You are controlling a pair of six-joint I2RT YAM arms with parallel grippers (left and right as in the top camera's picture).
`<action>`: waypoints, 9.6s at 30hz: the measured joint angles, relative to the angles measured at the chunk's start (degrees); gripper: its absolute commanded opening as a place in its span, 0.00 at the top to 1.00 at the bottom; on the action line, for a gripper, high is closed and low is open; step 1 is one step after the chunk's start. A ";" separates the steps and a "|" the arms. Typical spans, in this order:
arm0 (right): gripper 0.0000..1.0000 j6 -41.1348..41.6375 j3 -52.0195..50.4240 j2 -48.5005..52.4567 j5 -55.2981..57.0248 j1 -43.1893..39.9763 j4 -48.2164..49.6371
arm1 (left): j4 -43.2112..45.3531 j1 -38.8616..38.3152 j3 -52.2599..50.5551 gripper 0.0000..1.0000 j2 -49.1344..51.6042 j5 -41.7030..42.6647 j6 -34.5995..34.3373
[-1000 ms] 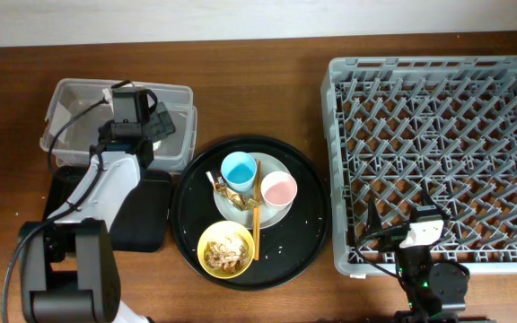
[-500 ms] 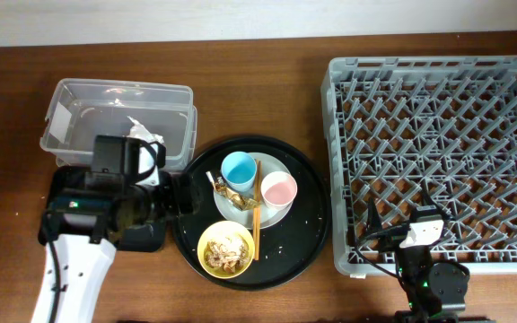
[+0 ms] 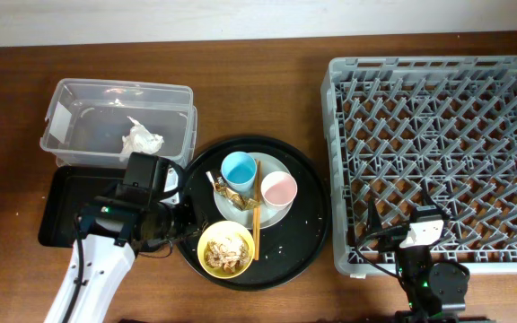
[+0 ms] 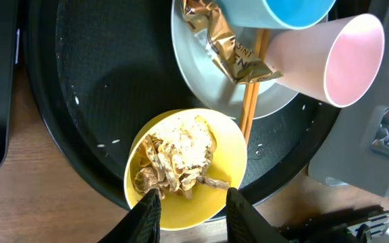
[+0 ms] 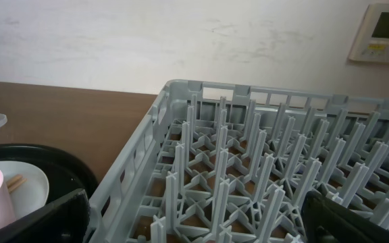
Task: Sort waste into correct bins and load items into the dishwasher rack
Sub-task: 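Grasp the gold wrapper on the plate with the left gripper, then carry the gold wrapper into the clear bin and release it, then grasp the rim of the yellow bowl with the left gripper, then tip the yellow bowl over the black tray to dump rice and shells, then set the empty yellow bowl back on the round tray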
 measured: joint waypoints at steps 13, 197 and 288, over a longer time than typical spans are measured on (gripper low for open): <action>0.02 0.07 0.00 0.00 0.00 0.00 0.00 | 5.62 -0.28 -0.04 0.69 0.79 -10.43 -9.46; 0.02 0.02 0.00 0.04 -0.02 0.00 0.00 | 10.95 -31.06 2.19 0.99 27.34 -27.02 -16.92; 0.02 0.02 0.00 0.04 0.00 0.00 0.00 | 38.01 59.23 -9.73 1.00 23.17 70.29 8.81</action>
